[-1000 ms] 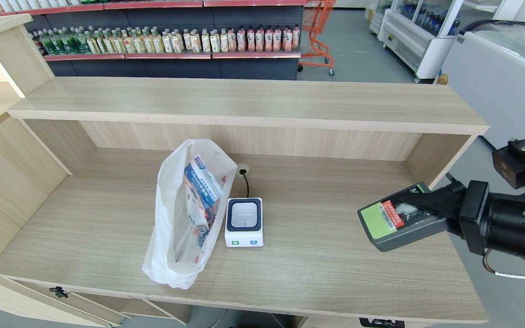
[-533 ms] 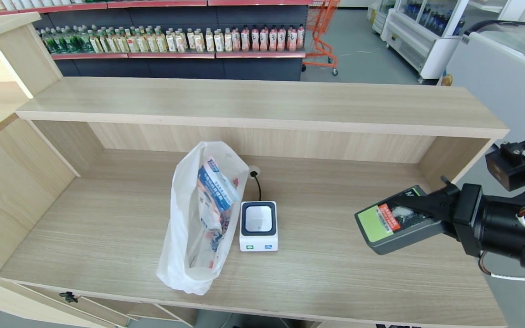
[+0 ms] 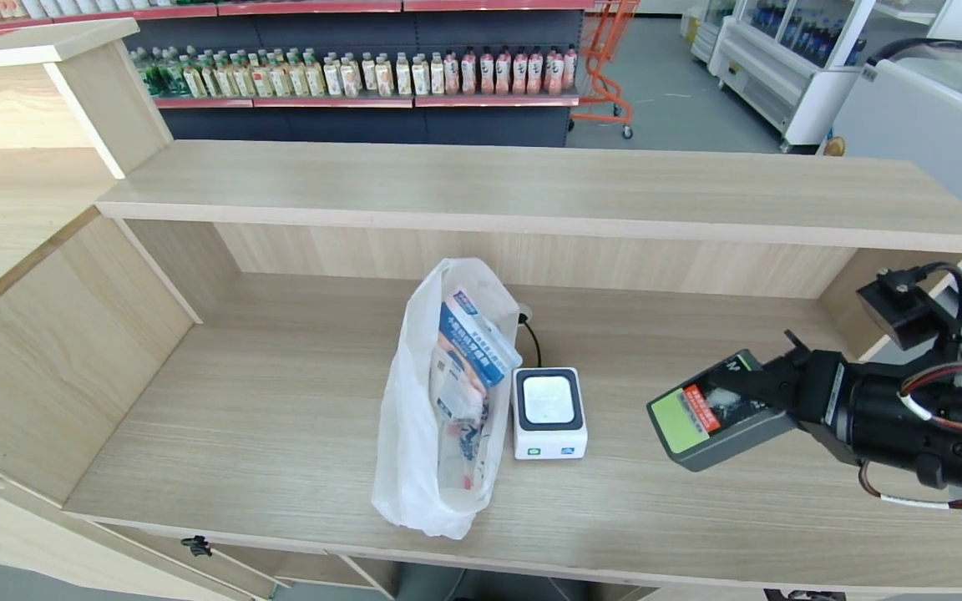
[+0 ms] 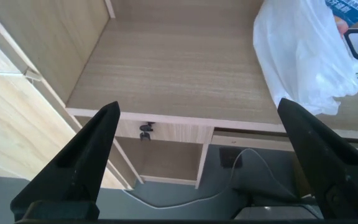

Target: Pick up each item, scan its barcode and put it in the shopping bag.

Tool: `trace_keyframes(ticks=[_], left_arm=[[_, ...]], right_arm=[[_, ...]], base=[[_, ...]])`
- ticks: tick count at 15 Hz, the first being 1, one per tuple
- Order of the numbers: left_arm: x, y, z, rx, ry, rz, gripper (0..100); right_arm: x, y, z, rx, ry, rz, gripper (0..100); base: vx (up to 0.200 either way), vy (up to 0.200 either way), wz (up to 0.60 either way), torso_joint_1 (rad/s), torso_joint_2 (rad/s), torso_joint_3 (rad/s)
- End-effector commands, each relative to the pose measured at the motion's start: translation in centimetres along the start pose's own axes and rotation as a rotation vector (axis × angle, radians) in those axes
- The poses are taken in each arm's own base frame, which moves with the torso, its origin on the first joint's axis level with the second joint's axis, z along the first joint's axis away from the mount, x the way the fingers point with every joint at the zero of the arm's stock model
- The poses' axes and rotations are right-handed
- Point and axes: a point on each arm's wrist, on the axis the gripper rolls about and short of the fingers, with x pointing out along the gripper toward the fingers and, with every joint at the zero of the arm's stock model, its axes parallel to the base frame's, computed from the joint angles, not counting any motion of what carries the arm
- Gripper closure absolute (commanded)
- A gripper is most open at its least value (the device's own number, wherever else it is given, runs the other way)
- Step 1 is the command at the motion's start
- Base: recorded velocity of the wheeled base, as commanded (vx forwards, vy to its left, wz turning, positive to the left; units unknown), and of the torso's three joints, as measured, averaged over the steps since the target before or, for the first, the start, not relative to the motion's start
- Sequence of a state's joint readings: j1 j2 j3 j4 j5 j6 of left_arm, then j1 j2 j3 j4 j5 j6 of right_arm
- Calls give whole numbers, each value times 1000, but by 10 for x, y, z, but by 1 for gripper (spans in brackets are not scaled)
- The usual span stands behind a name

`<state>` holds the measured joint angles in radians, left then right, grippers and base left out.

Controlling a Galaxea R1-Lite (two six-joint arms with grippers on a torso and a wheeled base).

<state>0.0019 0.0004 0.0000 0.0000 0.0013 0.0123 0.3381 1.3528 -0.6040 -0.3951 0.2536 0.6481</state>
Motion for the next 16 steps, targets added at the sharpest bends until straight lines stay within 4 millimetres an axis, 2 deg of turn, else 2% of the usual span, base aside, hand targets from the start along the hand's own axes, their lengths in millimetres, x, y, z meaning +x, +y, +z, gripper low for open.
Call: trace_keyframes(ticks=[1, 2, 5, 8, 10, 11, 16], left_arm=[[0, 0, 0, 1, 0, 1, 0], [0, 0, 0, 1, 0, 1, 0], [0, 0, 0, 1, 0, 0, 0], [0, 0, 0, -2, 0, 1, 0], [0, 0, 0, -2, 0, 0, 0], [0, 0, 0, -2, 0, 1, 0], [0, 0, 0, -2, 0, 1, 0]], right_arm=[[5, -2, -1, 4, 16, -10, 100], [7, -3, -2, 3, 21, -13, 100], [13, -8, -4, -40, 39, -36, 100], [21, -18, -3, -147, 58, -69, 100], [29, -19, -3, -154, 61, -65, 100], [41, -23, -3, -185, 55, -59, 100], [64, -30, -13, -236, 110, -52, 100]], base=[[0, 0, 0, 0, 0, 0], [0, 0, 0, 0, 0, 0], [200, 0, 0, 1, 4, 1], [0, 0, 0, 0, 0, 0], [0, 0, 0, 0, 0, 0], [0, 0, 0, 0, 0, 0], [0, 0, 0, 0, 0, 0]])
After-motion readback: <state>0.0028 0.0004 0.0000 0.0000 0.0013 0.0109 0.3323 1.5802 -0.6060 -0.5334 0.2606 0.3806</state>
